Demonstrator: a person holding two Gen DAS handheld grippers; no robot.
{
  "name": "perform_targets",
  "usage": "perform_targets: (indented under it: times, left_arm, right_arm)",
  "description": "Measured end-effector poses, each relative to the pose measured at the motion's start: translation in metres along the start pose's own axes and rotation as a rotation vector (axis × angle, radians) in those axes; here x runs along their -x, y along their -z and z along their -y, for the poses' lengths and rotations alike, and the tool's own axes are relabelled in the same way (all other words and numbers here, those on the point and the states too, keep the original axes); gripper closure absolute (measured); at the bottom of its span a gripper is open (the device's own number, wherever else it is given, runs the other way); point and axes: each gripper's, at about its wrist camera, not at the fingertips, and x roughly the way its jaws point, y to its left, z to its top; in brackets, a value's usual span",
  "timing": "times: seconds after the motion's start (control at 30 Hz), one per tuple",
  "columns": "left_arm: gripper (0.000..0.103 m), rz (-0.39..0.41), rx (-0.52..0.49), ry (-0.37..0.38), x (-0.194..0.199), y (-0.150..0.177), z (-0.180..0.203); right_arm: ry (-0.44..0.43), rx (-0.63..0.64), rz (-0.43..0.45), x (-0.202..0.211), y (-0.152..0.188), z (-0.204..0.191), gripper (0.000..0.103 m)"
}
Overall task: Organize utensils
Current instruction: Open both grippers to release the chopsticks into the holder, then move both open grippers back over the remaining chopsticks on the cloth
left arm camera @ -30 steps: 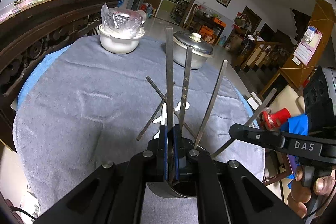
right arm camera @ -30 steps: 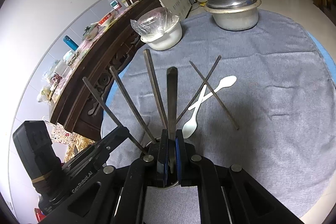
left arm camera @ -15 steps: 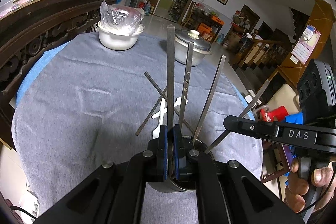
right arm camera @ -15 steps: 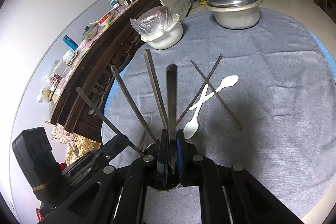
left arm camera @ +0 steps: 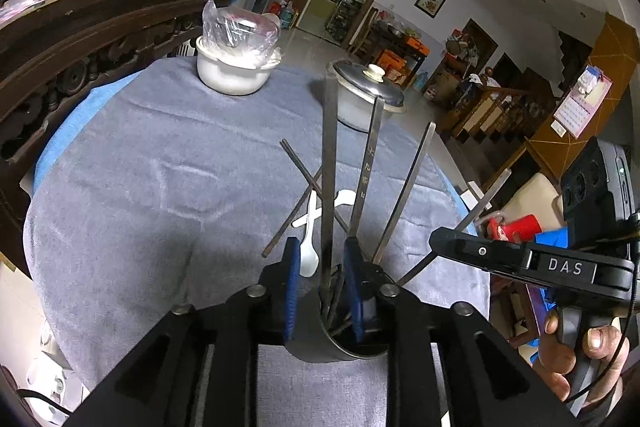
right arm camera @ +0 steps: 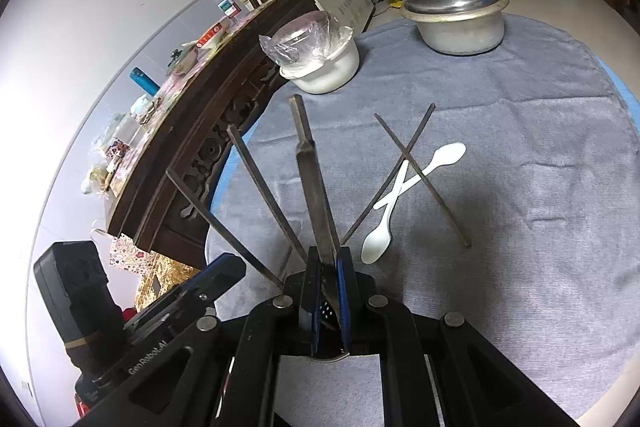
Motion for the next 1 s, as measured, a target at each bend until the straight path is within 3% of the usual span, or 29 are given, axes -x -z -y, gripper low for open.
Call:
perform_targets:
  times: [0.13,0.37,0.5,0.77,0.87,1.0]
  left_arm:
    - [0.067,0.012,0.004,-0.007,0.004,0.0,-0.003]
    - [0.065,0.007,0.029,-0.021,0.006,0.001,-0.015]
    - [0.063,0.006,0.039,-0.034,0.006,0.002,-0.02]
    - [0.057,0.006,0.052,-0.046,0.008,0.004,-0.026]
    - [0.056,0.001,0.055,-0.052,0.006,0.003,-0.027]
    - [0.056,0.004,0.062,-0.056,0.008,0.003,-0.031]
  right_arm:
    - [-0.01,-0.004,0.003,0.001,0.001,-0.001,0.092]
    - [-0.014,-0.009,0.005,0.002,0.001,0.002,0.092]
    - [-0.016,-0.016,0.015,0.005,0.002,0.002,0.08]
    - [-0.048,-0.036,0.038,0.015,0.001,0.004,0.068]
    - [-0.059,-0.038,0.058,0.019,0.001,0.005,0.053]
    - [-0.077,-0.048,0.071,0.023,-0.001,0.007,0.052]
